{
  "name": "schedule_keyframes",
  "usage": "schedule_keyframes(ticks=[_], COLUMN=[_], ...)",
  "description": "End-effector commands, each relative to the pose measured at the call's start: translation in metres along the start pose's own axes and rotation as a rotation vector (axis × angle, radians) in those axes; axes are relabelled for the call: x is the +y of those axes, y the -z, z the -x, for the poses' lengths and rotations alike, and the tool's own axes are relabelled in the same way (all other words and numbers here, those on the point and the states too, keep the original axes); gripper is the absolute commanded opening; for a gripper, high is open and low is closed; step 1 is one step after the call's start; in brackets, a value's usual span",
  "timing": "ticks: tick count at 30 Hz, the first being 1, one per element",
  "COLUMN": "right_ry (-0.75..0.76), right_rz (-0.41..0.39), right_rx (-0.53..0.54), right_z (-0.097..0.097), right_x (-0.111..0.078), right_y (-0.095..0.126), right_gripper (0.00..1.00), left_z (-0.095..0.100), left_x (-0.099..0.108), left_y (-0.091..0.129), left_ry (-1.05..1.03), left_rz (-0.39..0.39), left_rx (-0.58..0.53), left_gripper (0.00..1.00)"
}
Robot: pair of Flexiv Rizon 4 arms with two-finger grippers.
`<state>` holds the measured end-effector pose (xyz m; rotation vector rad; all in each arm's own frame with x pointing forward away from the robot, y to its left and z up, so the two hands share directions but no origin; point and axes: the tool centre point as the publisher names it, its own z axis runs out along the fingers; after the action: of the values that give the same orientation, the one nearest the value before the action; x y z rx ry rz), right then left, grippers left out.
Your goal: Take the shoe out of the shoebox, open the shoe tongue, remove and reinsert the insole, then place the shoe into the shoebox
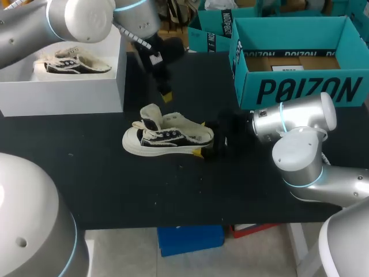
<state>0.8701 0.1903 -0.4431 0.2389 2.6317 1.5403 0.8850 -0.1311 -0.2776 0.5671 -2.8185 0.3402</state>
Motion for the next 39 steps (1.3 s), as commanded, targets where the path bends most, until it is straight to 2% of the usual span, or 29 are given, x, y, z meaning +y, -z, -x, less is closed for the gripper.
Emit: schedule_keyframes(ticks=[1,3,4,15,18,19,33,39], right_ry=[-0.001,-0.001,-0.001,-0.001,-0.001,-0.001,-0.001,-0.001], right_rz=[0.0,0.0,0.0,0.0,0.0,0.0,0.0,0.0], right_rx=[-0.002,-0.002,-0.002,-0.002,-0.002,-0.002,-0.002,-0.002], right_z=[0.001,0.001,0.001,0.001,0.001,0.001,0.001,0.001], right_x=[-0.002,-0.002,-0.002,-0.002,-0.002,-0.002,-0.002,-0.002], right_y=[-0.002,-0.002,-0.002,-0.002,-0.002,-0.002,-0.002,-0.002], right_gripper=[0.0,0.0,0.0,0.0,0.0,0.0,0.0,0.0], left_z=[0.003,0.0,-0.001,-0.01,-0.008,-0.006,-0.006,-0.003], left_x=[-0.003,-0.002,-0.002,0.003,0.006,0.007,0.007,0.004], left_y=[-0.011,-0.016,-0.018,-0.027,-0.028,-0.027,-0.027,-0.02], left_ry=[-0.443,-0.518,-0.515,-0.58,-0.536,-0.487,-0.487,-0.463], left_rz=[0.077,0.032,0.051,0.016,0.056,0.099,0.099,0.084], left_rx=[0.06,0.109,0.076,0.101,0.092,0.089,0.089,0.071], left_gripper=[0.0,0.0,0.0,0.0,0.0,0.0,0.0,0.0])
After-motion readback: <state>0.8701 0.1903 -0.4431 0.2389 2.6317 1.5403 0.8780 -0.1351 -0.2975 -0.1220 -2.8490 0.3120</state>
